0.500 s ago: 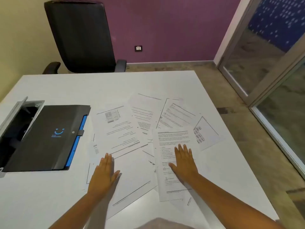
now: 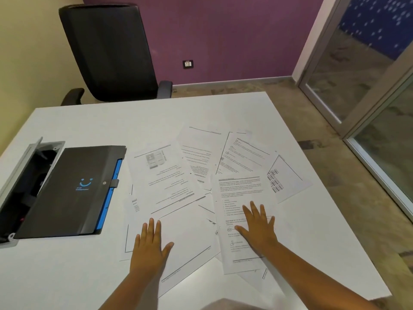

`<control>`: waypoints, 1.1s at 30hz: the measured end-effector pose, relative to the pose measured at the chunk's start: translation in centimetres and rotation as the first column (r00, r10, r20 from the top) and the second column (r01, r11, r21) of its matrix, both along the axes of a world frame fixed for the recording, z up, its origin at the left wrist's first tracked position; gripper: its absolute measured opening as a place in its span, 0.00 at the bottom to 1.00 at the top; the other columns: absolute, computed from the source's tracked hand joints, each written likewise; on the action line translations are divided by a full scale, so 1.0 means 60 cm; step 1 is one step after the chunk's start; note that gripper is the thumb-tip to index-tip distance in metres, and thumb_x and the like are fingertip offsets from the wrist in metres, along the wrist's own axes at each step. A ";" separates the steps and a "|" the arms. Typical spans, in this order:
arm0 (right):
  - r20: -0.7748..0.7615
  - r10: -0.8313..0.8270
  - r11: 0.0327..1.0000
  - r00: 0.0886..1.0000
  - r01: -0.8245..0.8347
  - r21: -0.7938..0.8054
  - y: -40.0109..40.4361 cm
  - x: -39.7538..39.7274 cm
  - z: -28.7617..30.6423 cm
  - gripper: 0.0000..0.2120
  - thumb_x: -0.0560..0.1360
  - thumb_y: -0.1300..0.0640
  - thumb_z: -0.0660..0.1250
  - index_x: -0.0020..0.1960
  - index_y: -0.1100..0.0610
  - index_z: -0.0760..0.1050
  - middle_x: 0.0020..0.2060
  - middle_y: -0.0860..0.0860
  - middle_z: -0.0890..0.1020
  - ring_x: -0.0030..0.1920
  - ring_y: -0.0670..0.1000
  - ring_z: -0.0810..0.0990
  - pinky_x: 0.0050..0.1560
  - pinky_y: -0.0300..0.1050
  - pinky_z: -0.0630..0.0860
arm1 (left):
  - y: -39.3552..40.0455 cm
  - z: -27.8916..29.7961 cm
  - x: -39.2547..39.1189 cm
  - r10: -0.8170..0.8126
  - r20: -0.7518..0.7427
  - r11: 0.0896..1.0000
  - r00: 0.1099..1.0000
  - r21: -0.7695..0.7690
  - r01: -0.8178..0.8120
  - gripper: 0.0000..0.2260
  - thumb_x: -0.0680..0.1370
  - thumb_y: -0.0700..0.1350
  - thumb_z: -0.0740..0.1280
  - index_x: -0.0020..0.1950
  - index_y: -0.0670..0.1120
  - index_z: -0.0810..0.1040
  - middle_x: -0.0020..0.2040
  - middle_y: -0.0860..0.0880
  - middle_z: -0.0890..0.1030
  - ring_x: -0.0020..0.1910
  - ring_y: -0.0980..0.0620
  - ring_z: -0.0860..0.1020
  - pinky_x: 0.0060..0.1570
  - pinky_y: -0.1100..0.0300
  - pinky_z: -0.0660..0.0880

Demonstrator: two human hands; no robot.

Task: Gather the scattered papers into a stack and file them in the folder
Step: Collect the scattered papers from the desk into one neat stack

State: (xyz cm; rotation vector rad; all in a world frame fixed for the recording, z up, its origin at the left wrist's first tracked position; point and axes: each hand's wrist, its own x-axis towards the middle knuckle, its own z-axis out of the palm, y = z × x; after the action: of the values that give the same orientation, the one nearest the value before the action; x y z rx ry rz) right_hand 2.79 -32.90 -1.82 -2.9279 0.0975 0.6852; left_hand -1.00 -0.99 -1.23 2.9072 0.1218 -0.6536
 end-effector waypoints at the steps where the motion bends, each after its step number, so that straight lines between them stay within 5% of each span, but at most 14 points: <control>1: -0.004 0.006 1.000 1.000 -0.006 -0.008 0.000 0.000 0.001 0.38 0.74 0.32 0.48 0.76 0.48 0.39 0.77 0.51 0.39 0.76 0.59 0.38 0.72 0.67 0.45 | -0.002 0.002 -0.001 0.000 -0.009 1.000 1.000 0.004 0.000 0.54 0.52 0.72 0.16 0.70 0.41 0.31 0.76 0.44 0.35 0.76 0.44 0.37 0.74 0.51 0.42; 8: -0.022 0.038 0.998 0.999 -0.039 -0.046 -0.001 -0.001 -0.002 0.39 0.72 0.30 0.41 0.76 0.48 0.36 0.76 0.52 0.37 0.76 0.60 0.37 0.72 0.67 0.45 | -0.006 0.011 0.003 -0.019 0.029 0.999 0.999 0.044 0.018 0.55 0.56 0.73 0.19 0.75 0.43 0.38 0.77 0.46 0.38 0.77 0.45 0.43 0.74 0.52 0.48; 11: -0.051 0.078 0.994 0.996 -0.082 -0.074 -0.005 0.008 0.003 0.45 0.63 0.28 0.29 0.76 0.49 0.36 0.76 0.51 0.37 0.76 0.59 0.37 0.72 0.66 0.46 | -0.006 0.024 0.020 -0.050 0.146 0.999 0.988 0.003 0.050 0.37 0.75 0.67 0.45 0.76 0.44 0.54 0.77 0.48 0.44 0.76 0.44 0.56 0.71 0.50 0.59; 13: -0.050 0.102 0.993 0.994 -0.105 -0.055 -0.012 0.023 0.009 0.39 0.71 0.30 0.37 0.76 0.49 0.38 0.77 0.51 0.39 0.76 0.58 0.39 0.72 0.66 0.46 | -0.004 0.024 0.034 -0.072 0.161 0.997 0.984 0.009 0.072 0.31 0.77 0.60 0.57 0.75 0.45 0.58 0.78 0.47 0.47 0.75 0.43 0.56 0.72 0.49 0.57; 17: 0.058 0.036 0.999 0.998 -0.036 0.001 -0.027 0.049 0.025 0.36 0.76 0.35 0.52 0.76 0.51 0.45 0.77 0.51 0.46 0.77 0.55 0.45 0.74 0.63 0.45 | -0.006 0.020 0.056 -0.109 0.115 0.993 0.987 0.063 0.103 0.28 0.78 0.60 0.56 0.74 0.48 0.60 0.78 0.46 0.44 0.77 0.42 0.48 0.73 0.46 0.50; 29: 0.082 -0.270 0.960 0.959 0.275 -0.051 -0.050 0.061 0.027 0.44 0.70 0.31 0.59 0.76 0.51 0.46 0.76 0.57 0.50 0.75 0.61 0.54 0.72 0.62 0.53 | -0.021 0.008 0.072 -0.135 0.089 0.986 0.987 0.106 0.125 0.26 0.81 0.54 0.49 0.77 0.49 0.48 0.78 0.47 0.40 0.77 0.41 0.45 0.74 0.45 0.46; 33: 0.137 -0.380 0.922 0.915 0.386 -0.026 -0.053 0.066 0.035 0.43 0.70 0.35 0.64 0.75 0.54 0.50 0.73 0.58 0.62 0.70 0.60 0.64 0.65 0.58 0.65 | -0.024 0.012 0.074 -0.135 0.129 0.989 0.982 0.072 0.127 0.27 0.81 0.53 0.48 0.76 0.46 0.43 0.78 0.48 0.42 0.77 0.44 0.45 0.74 0.46 0.45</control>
State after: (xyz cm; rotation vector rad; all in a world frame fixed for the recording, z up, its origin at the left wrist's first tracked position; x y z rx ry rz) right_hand 6.73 -36.09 0.28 -2.8614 0.6660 0.4333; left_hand 3.43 -2.43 -0.53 3.0298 -0.0668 -0.4793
